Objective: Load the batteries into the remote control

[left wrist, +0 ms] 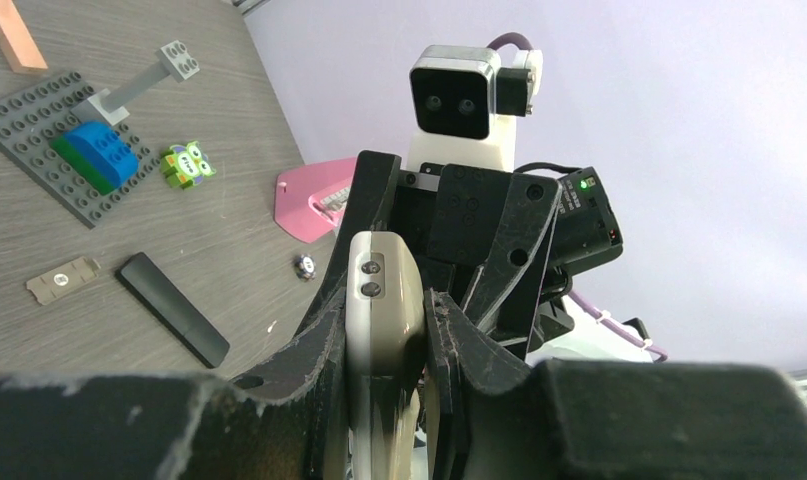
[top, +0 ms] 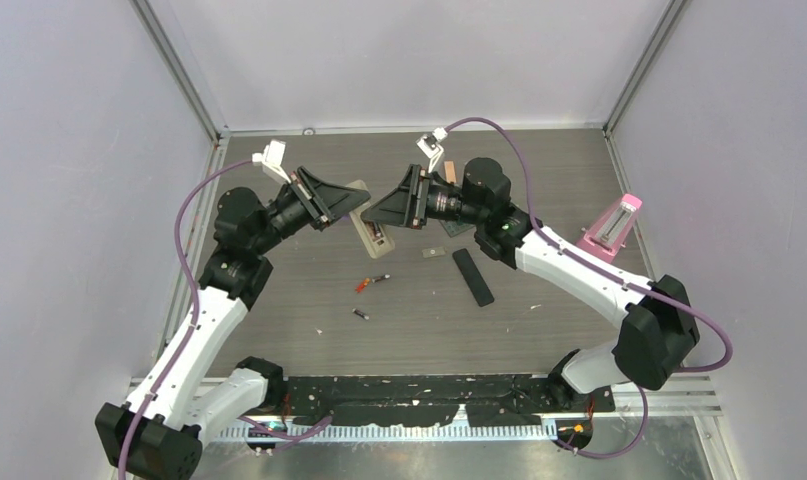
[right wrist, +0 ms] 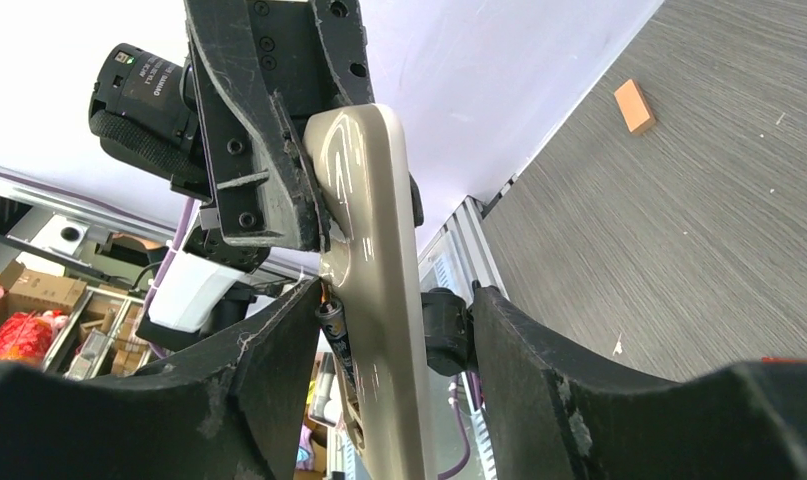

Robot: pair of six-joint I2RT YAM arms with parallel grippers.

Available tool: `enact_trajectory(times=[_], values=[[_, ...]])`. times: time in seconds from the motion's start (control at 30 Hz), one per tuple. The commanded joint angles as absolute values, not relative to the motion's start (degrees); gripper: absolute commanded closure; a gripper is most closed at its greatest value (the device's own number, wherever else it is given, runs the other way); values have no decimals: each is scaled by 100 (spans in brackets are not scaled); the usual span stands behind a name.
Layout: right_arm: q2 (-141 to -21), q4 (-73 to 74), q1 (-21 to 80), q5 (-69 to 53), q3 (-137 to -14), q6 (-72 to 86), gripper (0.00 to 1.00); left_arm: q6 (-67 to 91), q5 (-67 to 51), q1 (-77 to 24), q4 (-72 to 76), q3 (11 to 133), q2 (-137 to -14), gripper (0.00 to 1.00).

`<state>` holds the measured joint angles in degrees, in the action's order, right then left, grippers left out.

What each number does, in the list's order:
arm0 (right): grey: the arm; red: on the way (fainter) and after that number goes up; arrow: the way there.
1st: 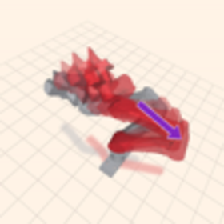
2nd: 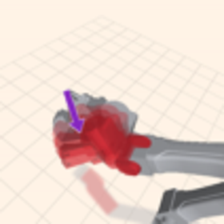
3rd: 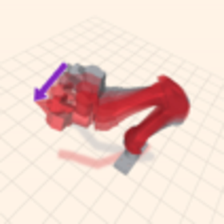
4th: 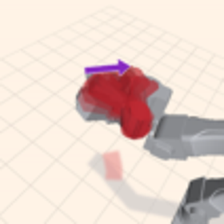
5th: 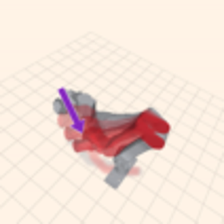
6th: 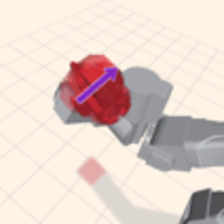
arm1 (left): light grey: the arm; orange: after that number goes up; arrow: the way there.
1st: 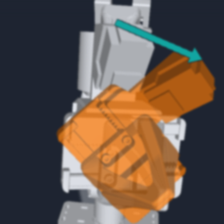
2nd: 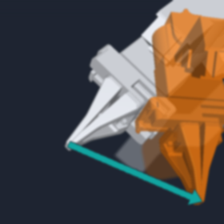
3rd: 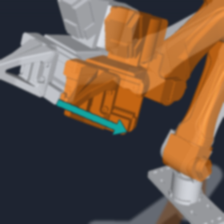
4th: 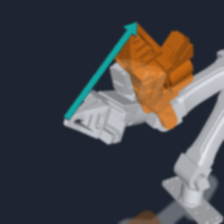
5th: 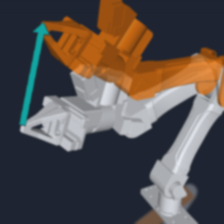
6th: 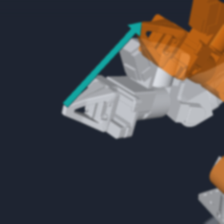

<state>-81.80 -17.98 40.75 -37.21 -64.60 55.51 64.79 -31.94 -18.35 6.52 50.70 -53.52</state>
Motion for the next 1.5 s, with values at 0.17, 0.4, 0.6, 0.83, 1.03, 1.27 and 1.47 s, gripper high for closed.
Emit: enact_trajectory(times=[0.17, 0.4, 0.6, 0.83, 1.03, 1.27, 1.47], values=[[-8319, -2055, 4077, -4008, -6549, 5544, 42, 6930, -3228, -1707, 1377, 5480, -5370, 100], [-8413, -2059, 4077, -4111, -6625, 5554, 46, 6961, -3281, -1623, 1410, 5492, -5364, 100], [-8443, -1765, 4065, -4143, -6825, 5260, 45, 6963, -3345, -1600, 1364, 5537, -5391, 100], [-8423, -1563, 4074, -4077, -7000, 5070, 38, 6854, -3520, -1600, 1318, 5516, -5462, 100], [-8407, -1429, 4070, -3952, -7134, 4946, 29, 6775, -3615, -1599, 1145, 5474, -5509, 100], [-8491, -1611, 4070, -4000, -7274, 5186, 23, 6702, -3668, -1599, 1072, 5481, -5573, 100], [-8497, -1868, 4055, -4029, -7283, 5491, 15, 6655, -3669, -1597, 1040, 5487, -5603, 100]])
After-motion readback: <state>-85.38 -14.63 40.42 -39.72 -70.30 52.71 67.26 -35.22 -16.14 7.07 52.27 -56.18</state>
